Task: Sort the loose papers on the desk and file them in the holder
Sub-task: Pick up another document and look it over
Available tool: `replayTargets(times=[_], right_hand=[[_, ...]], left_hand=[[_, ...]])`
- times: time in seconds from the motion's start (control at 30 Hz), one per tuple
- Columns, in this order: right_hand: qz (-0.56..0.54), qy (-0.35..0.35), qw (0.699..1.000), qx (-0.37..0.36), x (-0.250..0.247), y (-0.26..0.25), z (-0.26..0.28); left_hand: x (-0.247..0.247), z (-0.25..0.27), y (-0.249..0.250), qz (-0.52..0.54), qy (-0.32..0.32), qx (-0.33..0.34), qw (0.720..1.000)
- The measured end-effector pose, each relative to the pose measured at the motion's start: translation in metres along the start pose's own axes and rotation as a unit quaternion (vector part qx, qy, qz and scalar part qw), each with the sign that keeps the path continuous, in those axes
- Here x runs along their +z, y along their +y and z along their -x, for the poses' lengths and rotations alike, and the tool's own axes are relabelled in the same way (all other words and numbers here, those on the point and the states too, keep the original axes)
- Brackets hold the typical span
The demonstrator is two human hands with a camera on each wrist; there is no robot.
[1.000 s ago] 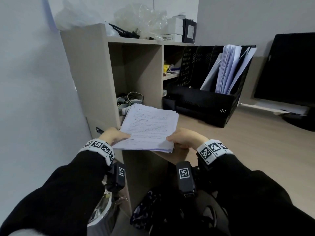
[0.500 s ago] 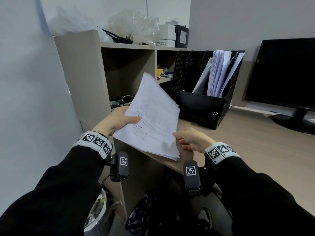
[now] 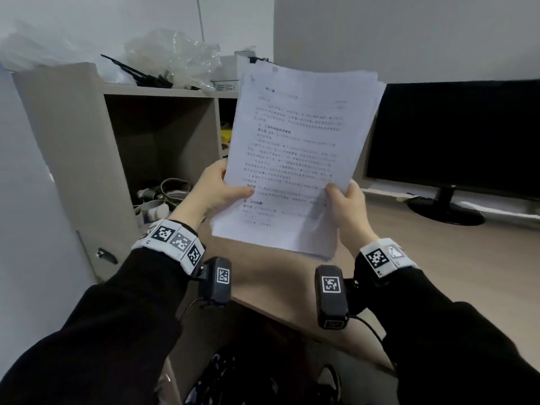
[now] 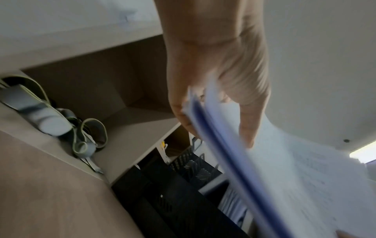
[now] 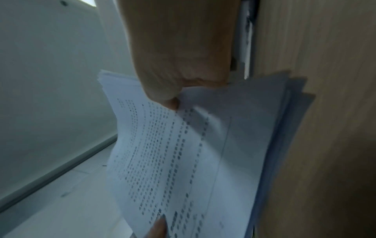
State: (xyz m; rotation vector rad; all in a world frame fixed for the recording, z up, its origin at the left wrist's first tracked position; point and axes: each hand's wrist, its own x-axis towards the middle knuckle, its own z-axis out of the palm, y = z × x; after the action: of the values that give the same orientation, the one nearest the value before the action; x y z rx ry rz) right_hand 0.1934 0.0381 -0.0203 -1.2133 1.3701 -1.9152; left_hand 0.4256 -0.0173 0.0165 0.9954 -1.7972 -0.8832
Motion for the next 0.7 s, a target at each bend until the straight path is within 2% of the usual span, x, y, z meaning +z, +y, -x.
replayTargets(times=[0.1,0.23,0.47,0.6,0.7], right_hand=[[0.078,0.020,0.995,-0.054,-0.023,-0.001,-0.006],[0.090,0.051,0.990,-0.092,-0.048,-0.002,-0.016],[0.085,0.052,0.988,-0.115,-0.058,0.000,-0.028],[0.081,0.069,0.990,-0.088,-0.069,0.010,-0.032],[0.074,0.074,0.992,-0.065,-0.080,0.015,-0.035]], left_hand=[[0.031,-0.019,0.010,0.030,0.053,0.020,0.998],[0.082,-0.041,0.028,0.068,0.134,0.075,0.986],[0.167,-0.049,0.041,0.171,0.057,0.089,0.980],[0.182,-0.057,0.040,0.214,0.043,0.050,0.975],[0.185,-0.064,0.036,0.203,0.012,0.032,0.979]])
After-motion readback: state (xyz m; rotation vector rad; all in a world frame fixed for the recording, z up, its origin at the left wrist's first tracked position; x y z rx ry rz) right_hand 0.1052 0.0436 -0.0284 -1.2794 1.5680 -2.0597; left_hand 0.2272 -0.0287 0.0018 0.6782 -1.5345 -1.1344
